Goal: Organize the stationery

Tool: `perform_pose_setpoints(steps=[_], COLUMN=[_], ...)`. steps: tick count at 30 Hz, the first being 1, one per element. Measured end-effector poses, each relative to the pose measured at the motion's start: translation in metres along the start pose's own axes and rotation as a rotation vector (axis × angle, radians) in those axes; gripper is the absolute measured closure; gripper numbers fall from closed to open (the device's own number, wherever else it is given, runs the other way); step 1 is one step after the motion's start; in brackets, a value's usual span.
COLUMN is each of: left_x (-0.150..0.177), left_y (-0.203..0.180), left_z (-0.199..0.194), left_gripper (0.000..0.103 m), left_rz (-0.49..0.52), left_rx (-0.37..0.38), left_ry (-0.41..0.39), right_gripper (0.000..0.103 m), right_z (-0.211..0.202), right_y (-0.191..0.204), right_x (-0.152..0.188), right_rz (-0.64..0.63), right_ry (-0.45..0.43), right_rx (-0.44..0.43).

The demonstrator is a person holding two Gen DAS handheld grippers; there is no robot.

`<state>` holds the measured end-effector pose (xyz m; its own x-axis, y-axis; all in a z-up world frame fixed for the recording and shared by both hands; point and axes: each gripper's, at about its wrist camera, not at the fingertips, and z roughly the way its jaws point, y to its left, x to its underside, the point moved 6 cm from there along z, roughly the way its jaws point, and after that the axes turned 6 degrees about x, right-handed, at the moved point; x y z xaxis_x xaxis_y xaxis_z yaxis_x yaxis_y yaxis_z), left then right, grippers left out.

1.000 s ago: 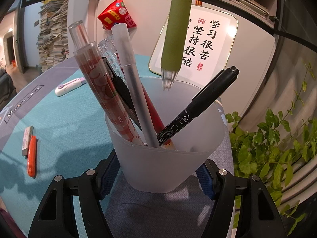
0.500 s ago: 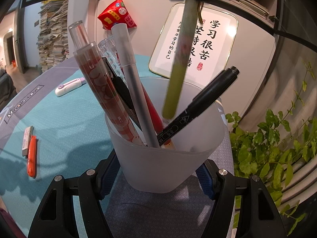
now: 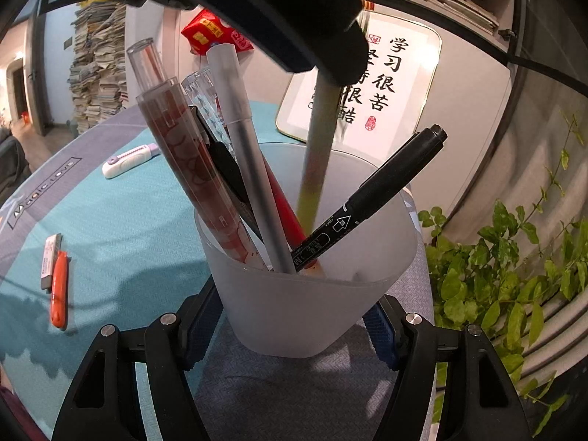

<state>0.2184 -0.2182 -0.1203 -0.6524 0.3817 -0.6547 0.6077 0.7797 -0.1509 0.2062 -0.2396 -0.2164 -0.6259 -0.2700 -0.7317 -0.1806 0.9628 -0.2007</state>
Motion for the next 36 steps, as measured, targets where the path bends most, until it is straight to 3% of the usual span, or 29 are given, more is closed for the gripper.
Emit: perform_pose_setpoints(steps=[12, 23, 29, 33, 36], left_x=[0.004, 0.027, 0.046, 0.057, 0.06], left_y=[0.013, 0.102, 0.146, 0.162, 0.17], left_z=[-0.025, -0.053, -0.049, -0.042, -0.036], left_gripper=[0.094, 0.092, 0.092, 0.092, 0.092], left_rz=[-0.017, -0.232, -0.36, -0.409, -0.434], left_rx=[-0.015, -0.139, -0.179, -0.183, -0.189], left_ry=[-0.047, -0.097, -0.067, -0.041, -0.019], right_gripper=[0.032, 0.032, 0.032, 0.033, 0.033], right_z=[0.0, 0.001, 0.003, 0.002, 0.012], right_y=[-0.001, -0.003, 0.0, 0.0, -0.003], right_x=[0.0, -0.002, -0.005, -0.015, -0.025], right_rz=[-0.001, -0.011, -0.014, -0.014, -0.012], right_ry=[0.0, -0.002, -0.001, -0.045, -0.038], right_rx=[0.001, 0.013, 0.04, 0.115, 0.105])
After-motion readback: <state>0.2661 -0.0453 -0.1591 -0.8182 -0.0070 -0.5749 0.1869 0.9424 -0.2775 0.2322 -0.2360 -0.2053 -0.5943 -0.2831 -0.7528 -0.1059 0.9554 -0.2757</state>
